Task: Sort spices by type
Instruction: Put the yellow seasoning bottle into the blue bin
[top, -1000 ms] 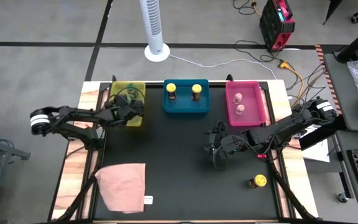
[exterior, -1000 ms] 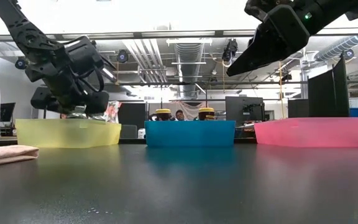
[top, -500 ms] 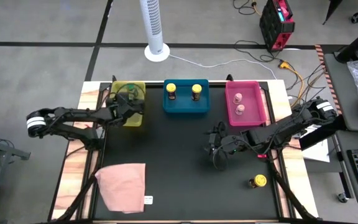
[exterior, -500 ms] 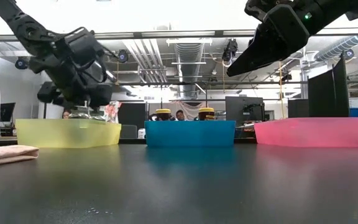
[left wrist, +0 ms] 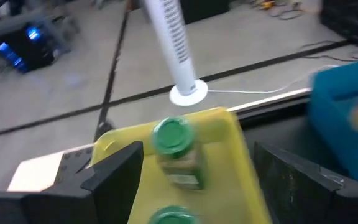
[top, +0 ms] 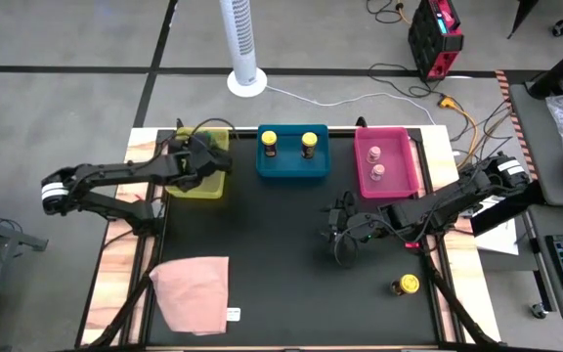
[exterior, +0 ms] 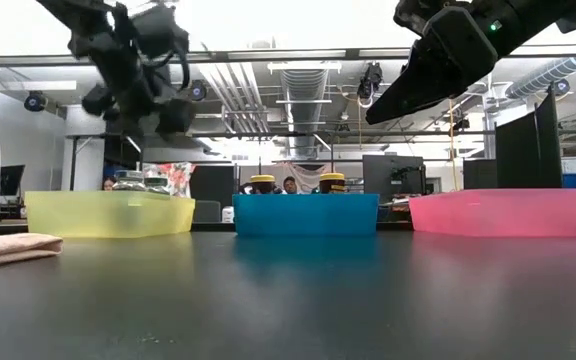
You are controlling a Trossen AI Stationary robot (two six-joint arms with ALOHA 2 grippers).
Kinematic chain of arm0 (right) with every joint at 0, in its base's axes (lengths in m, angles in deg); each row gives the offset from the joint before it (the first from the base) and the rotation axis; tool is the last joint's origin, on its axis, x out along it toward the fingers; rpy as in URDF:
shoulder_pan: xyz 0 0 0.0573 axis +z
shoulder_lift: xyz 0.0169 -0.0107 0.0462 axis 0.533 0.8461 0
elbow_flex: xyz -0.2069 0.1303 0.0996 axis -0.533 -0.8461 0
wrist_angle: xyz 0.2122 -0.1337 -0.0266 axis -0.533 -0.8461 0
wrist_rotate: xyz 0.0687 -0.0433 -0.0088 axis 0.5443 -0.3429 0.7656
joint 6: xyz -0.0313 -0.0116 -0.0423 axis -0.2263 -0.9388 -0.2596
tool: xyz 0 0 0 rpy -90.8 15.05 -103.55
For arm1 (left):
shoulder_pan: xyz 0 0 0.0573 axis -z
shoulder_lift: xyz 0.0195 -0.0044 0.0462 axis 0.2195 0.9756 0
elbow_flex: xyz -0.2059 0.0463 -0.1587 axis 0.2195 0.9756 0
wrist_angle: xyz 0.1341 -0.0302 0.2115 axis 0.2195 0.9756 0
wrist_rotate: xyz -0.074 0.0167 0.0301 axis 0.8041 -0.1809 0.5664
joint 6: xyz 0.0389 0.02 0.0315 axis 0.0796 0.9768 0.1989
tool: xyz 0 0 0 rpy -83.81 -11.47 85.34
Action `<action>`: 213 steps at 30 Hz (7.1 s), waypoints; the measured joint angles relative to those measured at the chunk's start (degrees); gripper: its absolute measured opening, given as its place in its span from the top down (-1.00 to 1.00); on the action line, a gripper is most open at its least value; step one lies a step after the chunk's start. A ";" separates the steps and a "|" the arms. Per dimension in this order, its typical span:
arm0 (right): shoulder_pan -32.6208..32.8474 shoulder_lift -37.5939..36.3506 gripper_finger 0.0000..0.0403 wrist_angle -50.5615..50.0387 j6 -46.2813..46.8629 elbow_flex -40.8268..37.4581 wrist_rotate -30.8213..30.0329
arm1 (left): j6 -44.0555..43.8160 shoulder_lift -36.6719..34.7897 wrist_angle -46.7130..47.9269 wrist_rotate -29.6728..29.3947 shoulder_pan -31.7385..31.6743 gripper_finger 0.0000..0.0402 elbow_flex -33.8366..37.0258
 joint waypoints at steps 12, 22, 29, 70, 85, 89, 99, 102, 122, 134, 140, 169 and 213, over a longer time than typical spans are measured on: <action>0.00 0.00 -0.29 -2.39 6.83 0.00 -0.02 | 7.38 -0.02 -0.08 -4.29 28.26 -0.43 -5.48; 0.62 0.00 -0.12 -13.85 22.73 4.55 15.49 | 12.16 1.54 -0.25 -6.07 49.99 -0.42 -4.71; 4.74 0.45 -0.03 -29.43 33.74 13.91 22.49 | 11.83 3.90 -0.42 -10.17 52.31 -0.42 -4.67; 44.78 -1.68 -0.64 -72.92 124.25 23.85 25.21 | 8.58 8.11 -2.26 -21.16 52.22 -0.42 -4.67; 44.08 -1.49 -0.76 -66.20 126.28 15.29 26.73 | 8.60 8.11 -1.96 -21.47 52.22 -0.42 -4.67; 43.34 -1.49 -0.73 -63.66 126.71 12.91 26.62 | 8.60 8.13 -1.96 -21.47 52.22 -0.42 -4.67; 41.51 -1.49 -0.27 -62.53 127.07 12.66 26.82 | 8.60 8.14 -1.94 -21.47 52.22 -0.42 -4.66; 41.29 -1.51 -0.08 -62.58 127.07 12.66 27.18 | 8.60 8.15 -1.92 -21.45 52.22 -0.42 -4.67; 28.87 -1.70 -0.08 -67.56 109.08 20.28 26.51 | 8.59 8.15 -1.96 -21.51 52.11 -0.42 -4.65; -7.08 4.98 -0.08 -67.85 53.73 36.24 28.20 | 10.05 8.15 -2.12 -23.11 52.11 -0.42 -4.65; -18.88 16.17 -0.08 -74.65 32.41 50.75 29.36 | 10.09 8.15 -2.05 -23.01 52.11 -0.42 -4.65; -40.01 49.09 -0.08 -77.03 5.96 93.31 24.87 | 8.58 8.15 -1.73 -24.40 52.11 -0.42 -4.41; -40.58 55.21 -0.17 -73.85 0.86 85.99 27.01 | 8.54 8.15 -1.65 -24.38 52.11 -0.42 -4.34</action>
